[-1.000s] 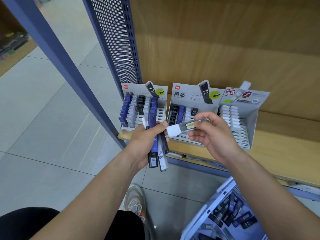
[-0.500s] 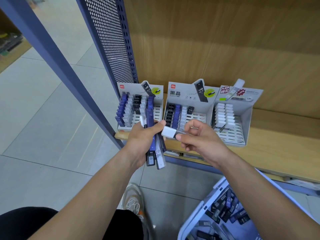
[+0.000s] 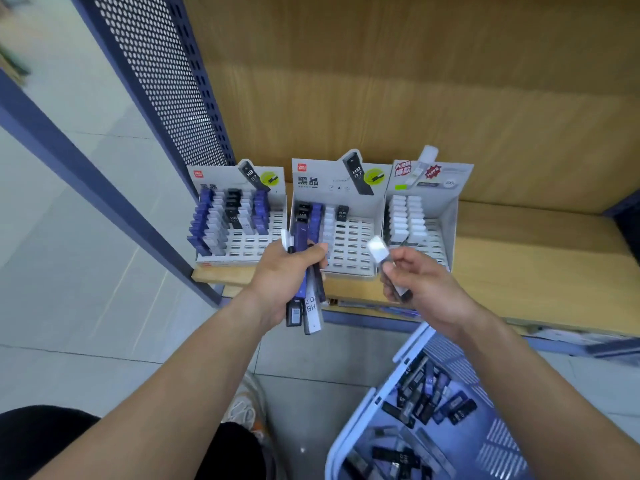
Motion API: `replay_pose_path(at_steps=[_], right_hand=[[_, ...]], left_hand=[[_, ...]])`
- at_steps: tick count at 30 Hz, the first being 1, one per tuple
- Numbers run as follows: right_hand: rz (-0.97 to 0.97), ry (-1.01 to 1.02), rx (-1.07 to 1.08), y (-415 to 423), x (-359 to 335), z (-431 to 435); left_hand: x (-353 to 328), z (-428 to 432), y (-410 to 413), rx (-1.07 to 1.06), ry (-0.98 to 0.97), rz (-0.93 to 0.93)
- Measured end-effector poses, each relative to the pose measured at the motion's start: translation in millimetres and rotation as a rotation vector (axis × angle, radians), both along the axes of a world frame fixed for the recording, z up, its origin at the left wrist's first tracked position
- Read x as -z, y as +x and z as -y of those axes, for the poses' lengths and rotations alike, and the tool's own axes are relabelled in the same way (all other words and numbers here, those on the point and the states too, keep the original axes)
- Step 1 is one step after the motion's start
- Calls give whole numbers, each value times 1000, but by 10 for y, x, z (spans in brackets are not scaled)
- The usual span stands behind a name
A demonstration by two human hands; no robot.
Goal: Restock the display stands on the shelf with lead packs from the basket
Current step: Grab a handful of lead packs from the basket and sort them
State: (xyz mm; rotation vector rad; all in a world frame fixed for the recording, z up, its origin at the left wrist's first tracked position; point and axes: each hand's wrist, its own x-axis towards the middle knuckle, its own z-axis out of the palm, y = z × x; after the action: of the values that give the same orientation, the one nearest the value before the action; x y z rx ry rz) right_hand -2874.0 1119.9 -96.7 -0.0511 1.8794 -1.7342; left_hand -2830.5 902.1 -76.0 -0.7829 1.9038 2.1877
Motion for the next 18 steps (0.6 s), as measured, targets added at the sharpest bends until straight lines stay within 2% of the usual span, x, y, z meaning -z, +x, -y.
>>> replay_pose_path(at_steps=[4,9,18], right_hand=[[-32,77,183,-191,155,-381],[-83,125,202,-417,200,-554],[-461,307,173,-800,332,-516]], left_hand=[[96,-242,-33,95,-51,9],[180,-487,-126,177,-109,33],[337,-479,-127,232,-69,47]])
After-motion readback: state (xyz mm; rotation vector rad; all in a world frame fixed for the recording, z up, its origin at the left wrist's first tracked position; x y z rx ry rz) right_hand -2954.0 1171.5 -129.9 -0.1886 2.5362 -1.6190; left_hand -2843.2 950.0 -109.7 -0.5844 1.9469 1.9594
